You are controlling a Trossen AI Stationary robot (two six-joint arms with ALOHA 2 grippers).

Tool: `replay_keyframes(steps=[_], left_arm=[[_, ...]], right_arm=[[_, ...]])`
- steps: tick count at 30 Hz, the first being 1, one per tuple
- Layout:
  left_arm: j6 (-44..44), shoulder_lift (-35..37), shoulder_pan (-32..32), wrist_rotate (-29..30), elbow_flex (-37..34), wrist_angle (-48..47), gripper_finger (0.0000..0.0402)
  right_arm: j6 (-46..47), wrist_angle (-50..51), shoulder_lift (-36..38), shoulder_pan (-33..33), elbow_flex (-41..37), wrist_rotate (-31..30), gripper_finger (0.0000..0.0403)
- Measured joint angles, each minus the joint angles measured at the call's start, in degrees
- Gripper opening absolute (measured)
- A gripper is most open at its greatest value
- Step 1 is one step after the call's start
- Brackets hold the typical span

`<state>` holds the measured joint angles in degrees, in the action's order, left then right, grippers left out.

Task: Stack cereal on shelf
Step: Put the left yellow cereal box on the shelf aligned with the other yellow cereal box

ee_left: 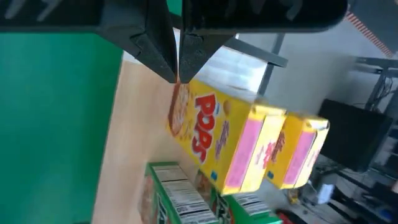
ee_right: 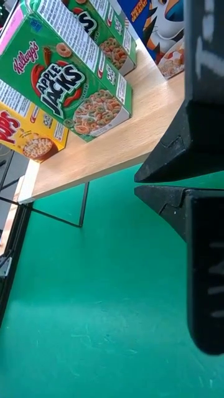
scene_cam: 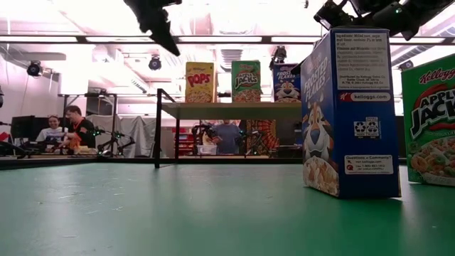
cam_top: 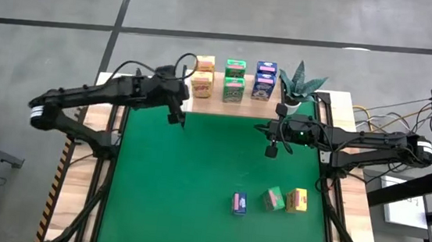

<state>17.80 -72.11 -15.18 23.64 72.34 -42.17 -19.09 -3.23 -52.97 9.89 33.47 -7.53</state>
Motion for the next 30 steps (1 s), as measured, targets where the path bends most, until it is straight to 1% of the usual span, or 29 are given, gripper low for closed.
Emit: replay_keyframes(steps=[5, 8, 11, 15, 22, 30], left_arm=[[1.5, 4.6, -2.8, 1.4, -10.1, 13.0, 0.0000], [2.3, 5.3, -5.4, 1.4, -13.6, 19.9, 0.0000], [2.4, 5.0, -8.0, 1.4, -15.6, 24.7, 0.0000], [2.3, 3.1, -9.5, 1.3, -15.7, 27.0, 0.0000], [1.6, -0.1, -9.7, 1.3, -15.7, 28.9, 0.0000], [0.1, -0.5, -9.7, 1.3, -15.7, 30.0, 0.0000]], right_arm=[[-0.3, -0.1, 0.0, 0.0, 0.0, 0.0, 0.0009], [-0.6, -0.5, 0.0, 0.0, 0.0, 0.0, 0.0009], [-1.4, -0.8, 0.0, 0.0, 0.0, 0.0, 0.0009], [-1.9, -1.6, 0.0, 0.0, 0.0, 0.0, 0.0009], [-2.6, -1.8, 0.0, 0.0, 0.0, 0.0, 0.0009], [-2.7, -1.7, 0.0, 0.1, 0.0, 0.0, 0.0009]])
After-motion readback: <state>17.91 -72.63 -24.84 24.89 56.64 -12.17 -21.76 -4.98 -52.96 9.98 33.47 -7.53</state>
